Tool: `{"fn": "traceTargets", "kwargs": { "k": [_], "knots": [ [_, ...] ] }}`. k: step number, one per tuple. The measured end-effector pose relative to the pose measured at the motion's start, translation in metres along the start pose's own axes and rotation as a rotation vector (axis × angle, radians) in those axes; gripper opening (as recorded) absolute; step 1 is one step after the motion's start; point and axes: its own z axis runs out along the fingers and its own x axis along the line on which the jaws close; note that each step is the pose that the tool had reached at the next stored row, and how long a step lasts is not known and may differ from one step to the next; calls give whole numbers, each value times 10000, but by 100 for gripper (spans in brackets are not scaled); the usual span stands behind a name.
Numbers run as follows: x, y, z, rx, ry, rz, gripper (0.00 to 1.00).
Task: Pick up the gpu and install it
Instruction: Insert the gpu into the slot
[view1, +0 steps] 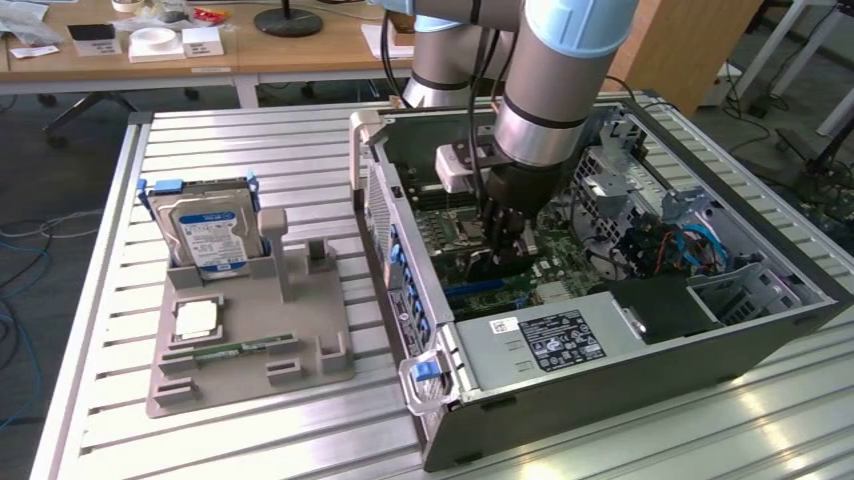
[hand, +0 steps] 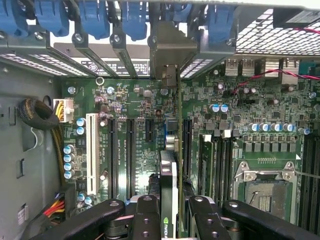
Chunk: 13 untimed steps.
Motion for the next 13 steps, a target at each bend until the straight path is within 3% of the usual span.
{"fn": "traceTargets", "kwargs": {
  "k": [13],
  "knots": [
    [1,7,31,0,0,0,27]
  ]
}}
